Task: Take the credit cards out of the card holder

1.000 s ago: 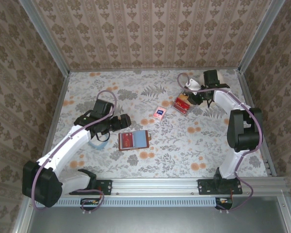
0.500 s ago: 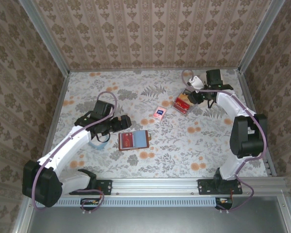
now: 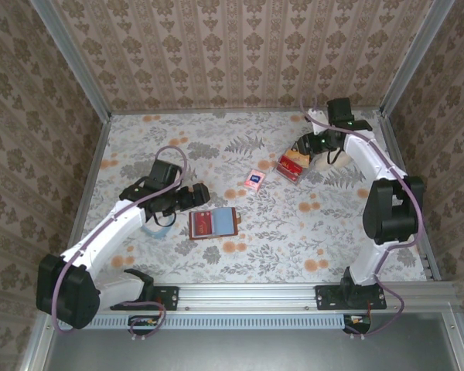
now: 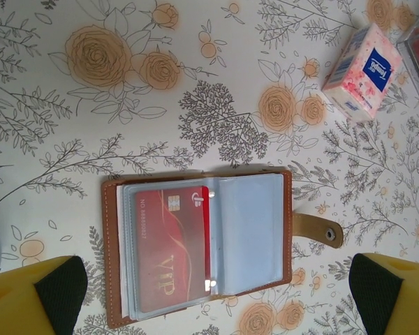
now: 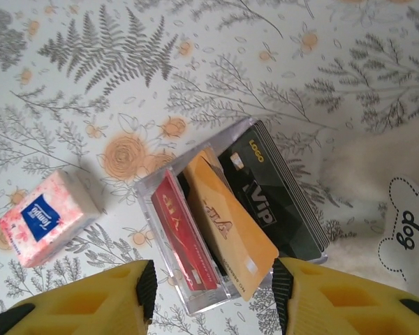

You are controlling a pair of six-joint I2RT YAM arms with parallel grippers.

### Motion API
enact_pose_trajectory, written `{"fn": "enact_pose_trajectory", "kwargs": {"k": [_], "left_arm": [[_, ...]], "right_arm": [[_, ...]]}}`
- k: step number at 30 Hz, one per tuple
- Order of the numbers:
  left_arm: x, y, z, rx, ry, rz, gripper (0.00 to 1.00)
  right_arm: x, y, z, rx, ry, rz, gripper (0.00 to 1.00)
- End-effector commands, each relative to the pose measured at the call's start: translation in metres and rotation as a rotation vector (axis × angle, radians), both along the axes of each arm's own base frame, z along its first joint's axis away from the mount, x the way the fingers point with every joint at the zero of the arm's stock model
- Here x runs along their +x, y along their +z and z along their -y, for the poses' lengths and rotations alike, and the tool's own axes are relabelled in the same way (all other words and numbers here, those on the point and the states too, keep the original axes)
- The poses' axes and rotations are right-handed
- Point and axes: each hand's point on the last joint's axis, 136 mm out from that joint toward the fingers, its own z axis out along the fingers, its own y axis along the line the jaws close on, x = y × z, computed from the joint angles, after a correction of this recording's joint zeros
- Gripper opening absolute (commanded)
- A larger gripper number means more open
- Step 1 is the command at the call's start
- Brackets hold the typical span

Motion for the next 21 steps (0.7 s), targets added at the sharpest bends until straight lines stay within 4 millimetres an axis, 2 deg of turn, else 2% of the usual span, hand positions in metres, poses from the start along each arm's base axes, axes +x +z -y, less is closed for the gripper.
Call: {"fn": "enact_pose_trajectory", "kwargs": {"k": [1,8,15,21], "left_arm": [[0.002,-0.004,-0.005,-0.002,0.019,-0.010,1.00],[0.002,-0.004,-0.006,0.000,0.022,-0.011,1.00],[0.004,-0.004,-0.005,-0.008,0.025,-0.016,1.00],[0.004,-0.005,-0.004,-0.012,0.026,-0.022,1.00]], "right_arm": [[-0.004,-0.019,0.013,-0.025,-0.079,-0.109,0.52],[0.002,-0.046,0.021,-0.070,-0.063,-0.195,0.47],[0.004,-0.053,0.013,-0.024,-0.004,-0.218,0.43],[0.001,-0.058,0.004,0.006,0.066,-0.227,0.35]]}}
